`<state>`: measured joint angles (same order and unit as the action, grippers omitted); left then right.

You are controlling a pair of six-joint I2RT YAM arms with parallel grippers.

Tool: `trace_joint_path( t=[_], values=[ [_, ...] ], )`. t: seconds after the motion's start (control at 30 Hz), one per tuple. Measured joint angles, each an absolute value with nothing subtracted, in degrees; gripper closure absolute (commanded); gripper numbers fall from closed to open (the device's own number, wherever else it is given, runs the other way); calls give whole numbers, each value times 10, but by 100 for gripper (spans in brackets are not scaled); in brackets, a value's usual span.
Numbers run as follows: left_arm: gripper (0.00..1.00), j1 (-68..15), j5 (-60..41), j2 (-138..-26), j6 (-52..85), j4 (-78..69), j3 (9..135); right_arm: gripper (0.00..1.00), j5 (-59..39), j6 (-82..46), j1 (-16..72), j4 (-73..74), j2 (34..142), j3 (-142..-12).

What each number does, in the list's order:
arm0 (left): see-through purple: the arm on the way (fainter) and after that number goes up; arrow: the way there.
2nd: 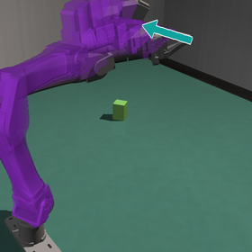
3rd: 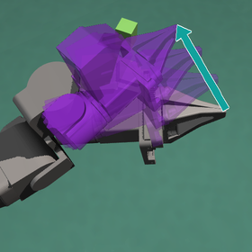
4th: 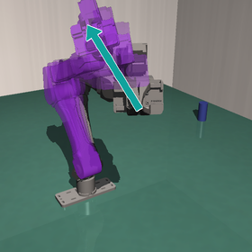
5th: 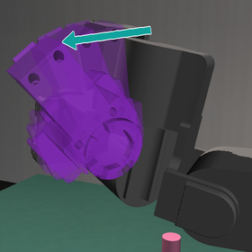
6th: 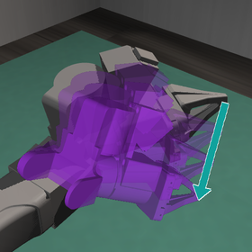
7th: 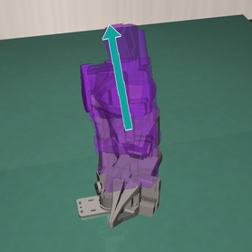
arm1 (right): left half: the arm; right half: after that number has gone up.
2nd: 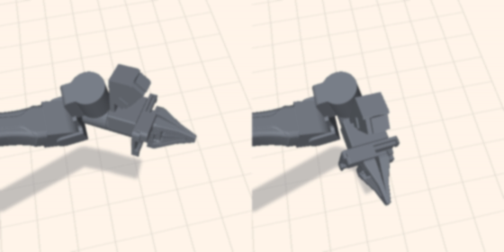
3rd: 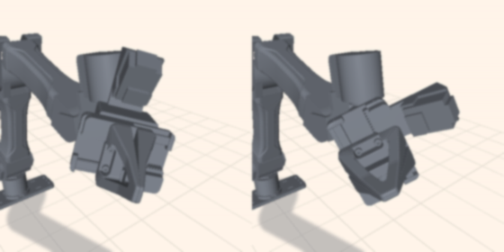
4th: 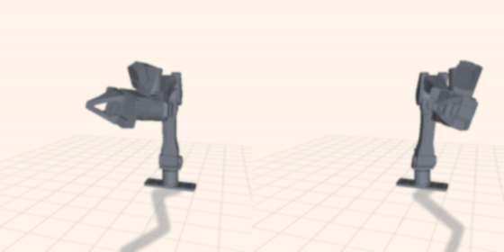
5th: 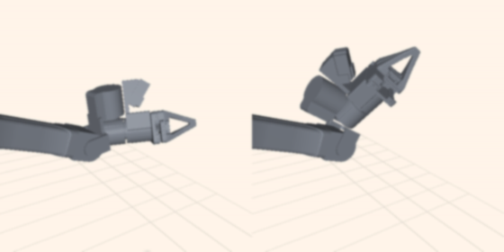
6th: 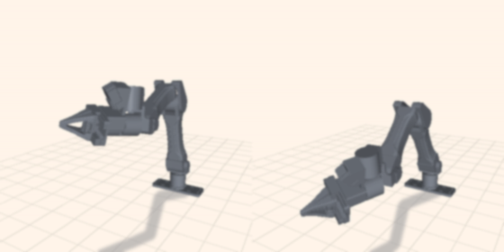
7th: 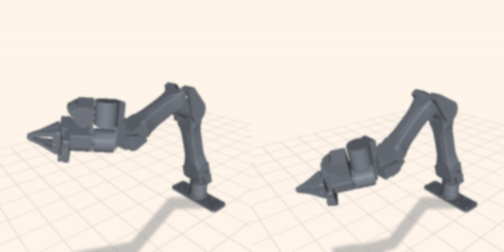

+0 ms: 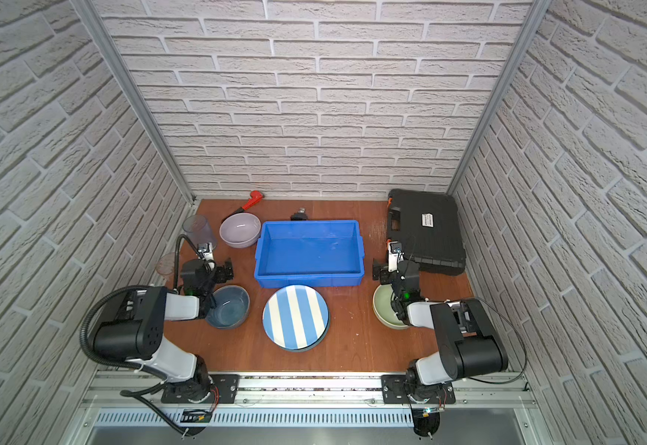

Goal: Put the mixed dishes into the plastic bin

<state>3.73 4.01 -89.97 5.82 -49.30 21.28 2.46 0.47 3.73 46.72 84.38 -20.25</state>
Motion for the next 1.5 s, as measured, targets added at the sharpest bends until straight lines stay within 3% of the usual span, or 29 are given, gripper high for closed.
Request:
trace_joint_path(
  t=[1.3, 1.5],
  values=[
    [2, 37, 43, -899, 61, -493, 213, 3, 24, 5, 37, 467, 844, -203],
    [2, 34, 65, -846, 62, -470, 213, 3, 16, 8, 37, 439, 841, -209]
  ],
)
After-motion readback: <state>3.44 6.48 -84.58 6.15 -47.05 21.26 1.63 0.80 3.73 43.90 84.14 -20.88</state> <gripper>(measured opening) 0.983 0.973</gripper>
